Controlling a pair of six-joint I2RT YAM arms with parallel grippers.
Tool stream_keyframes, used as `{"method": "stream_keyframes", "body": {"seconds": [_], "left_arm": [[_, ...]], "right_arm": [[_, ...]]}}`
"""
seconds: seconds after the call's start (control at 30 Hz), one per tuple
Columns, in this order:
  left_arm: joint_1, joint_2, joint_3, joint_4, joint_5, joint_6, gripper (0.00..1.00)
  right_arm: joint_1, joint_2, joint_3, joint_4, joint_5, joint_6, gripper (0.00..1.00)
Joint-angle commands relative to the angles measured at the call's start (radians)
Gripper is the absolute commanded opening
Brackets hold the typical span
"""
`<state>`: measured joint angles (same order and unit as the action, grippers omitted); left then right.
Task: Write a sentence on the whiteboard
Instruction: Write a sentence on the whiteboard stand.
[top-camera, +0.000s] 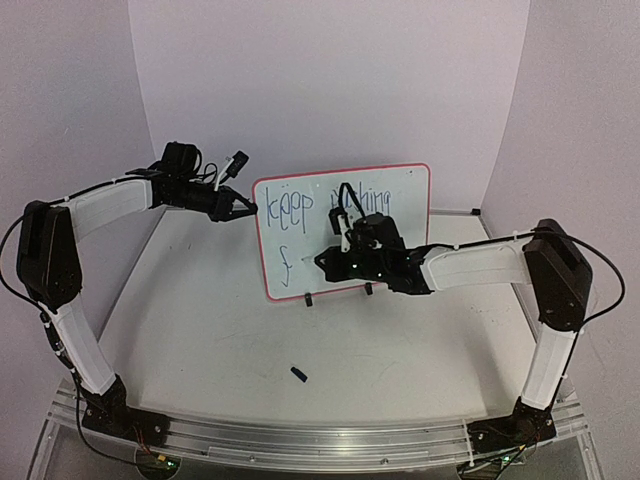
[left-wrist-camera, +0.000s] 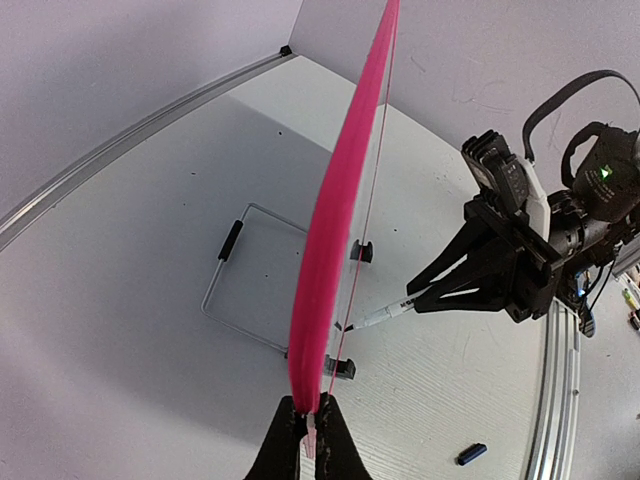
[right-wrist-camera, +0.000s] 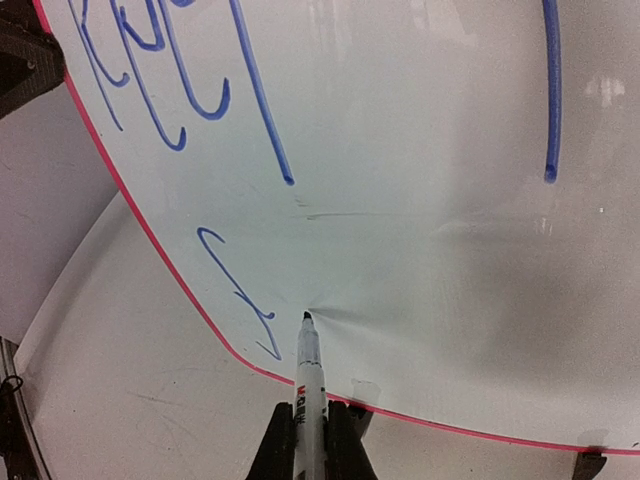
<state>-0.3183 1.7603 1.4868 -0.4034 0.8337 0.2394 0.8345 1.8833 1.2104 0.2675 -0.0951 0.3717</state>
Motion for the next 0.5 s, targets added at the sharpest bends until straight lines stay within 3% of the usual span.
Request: {"method": "stream_keyframes", "body": {"seconds": [0.0,0.47], "left_arm": [[-0.022,-0.010,0.016,-0.083,-0.022,0.022,0.00],[-0.022,-0.011,0.016,-0.083,-0.022,0.023,0.00]], "right_arm": [[0.003,0.032,0.059,0.011,0.022,-0.001,0.00],[0.002,0.065,0.044,-0.030,0.002,0.004,0.00]]}}
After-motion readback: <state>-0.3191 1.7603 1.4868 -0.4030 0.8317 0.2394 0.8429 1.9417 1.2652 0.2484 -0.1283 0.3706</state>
